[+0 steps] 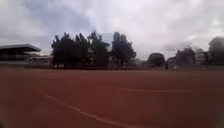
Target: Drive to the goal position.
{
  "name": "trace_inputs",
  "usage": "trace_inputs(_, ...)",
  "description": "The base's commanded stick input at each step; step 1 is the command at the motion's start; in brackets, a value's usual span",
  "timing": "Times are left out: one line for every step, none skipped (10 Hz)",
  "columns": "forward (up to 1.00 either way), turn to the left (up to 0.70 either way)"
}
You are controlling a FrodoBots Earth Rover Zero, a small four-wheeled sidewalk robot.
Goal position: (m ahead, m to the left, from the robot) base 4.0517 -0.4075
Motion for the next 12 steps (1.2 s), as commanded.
trace_inputs(0.0, 0.35)
trace_inputs(0.0, 0.7)
trace_inputs(0.0, 0.7)
trace_inputs(0.0, 0.7)
trace_inputs(0.0, 0.7)
trace_inputs(0.0, 0.7)
trace_inputs(0.0, 0.7)
trace_inputs(0.0, 0.7)
trace_inputs(0.0, 0.7)
trace_inputs(0.0, 0.7)
trace_inputs(0.0, 0.7)
trace_inputs(0.0, 0.7)
